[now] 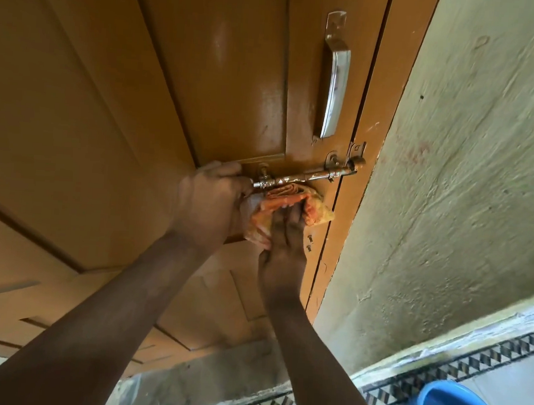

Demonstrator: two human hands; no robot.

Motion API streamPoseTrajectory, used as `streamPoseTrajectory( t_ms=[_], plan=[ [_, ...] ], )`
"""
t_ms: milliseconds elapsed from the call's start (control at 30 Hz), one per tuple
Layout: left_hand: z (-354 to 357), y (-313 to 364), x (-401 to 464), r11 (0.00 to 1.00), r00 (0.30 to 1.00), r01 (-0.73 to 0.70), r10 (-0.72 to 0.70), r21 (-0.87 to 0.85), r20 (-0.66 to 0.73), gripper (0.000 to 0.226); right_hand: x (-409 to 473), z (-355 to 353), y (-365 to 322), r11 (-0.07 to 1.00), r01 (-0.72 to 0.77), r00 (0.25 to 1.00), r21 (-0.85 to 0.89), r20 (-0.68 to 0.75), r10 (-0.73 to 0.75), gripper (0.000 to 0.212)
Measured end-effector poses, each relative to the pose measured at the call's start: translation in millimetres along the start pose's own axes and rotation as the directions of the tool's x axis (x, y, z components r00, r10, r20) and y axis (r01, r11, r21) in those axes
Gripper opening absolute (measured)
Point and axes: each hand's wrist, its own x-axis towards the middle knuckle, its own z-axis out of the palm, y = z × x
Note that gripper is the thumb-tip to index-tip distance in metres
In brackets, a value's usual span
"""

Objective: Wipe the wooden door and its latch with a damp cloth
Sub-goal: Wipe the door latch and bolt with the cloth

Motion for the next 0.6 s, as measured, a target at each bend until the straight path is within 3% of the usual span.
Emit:
streamPoseTrajectory(
  t_ms=[167,233,333,367,467,533,600],
  plan=[
    [6.3,-9.5,-1.1,0.999,0.999,-0.034,0.034,0.025,0.017,0.038,12.1,4.4,-47.6,0.944,-0.274,0.940,0.182,-0.158,0.303,0.049],
    [8.1,-13.7,-1.6,0.999,0.999,-0.040,0.039,0.028,0.008,0.031,5.1,8.9,-44.7,0.965,-0.206,0.967,0.160,-0.115,0.226,0.055],
    [8.3,-14.3,-1.1,0.999,0.999,-0.034,0.034,-0.029,-0.001,0.042,-15.3,10.9,-8.3,0.999,-0.047,0.999,0.010,0.004,0.047,0.057],
    [8.8,-14.9,-1.1,0.999,1.000,-0.029,0.029,-0.032,-0.006,0.041,-21.0,10.8,1.5,0.998,-0.058,0.998,-0.011,0.010,0.058,0.057],
    [13.2,-20.7,-0.2,1.000,1.000,-0.016,0.016,0.005,-0.005,0.010,-20.0,11.6,-8.4,0.921,-0.325,0.936,0.215,-0.062,0.345,0.048],
    [17.1,-24.0,-0.2,1.000,1.000,-0.008,0.008,-0.010,0.011,0.018,-8.3,19.2,-25.5,0.768,-0.473,0.823,0.432,-0.095,0.560,0.039],
    [18.6,-26.7,-0.1,0.998,0.999,-0.033,0.034,-0.044,0.014,0.018,-3.9,27.7,-36.7,0.723,-0.487,0.799,0.490,-0.084,0.595,0.044]
  ],
)
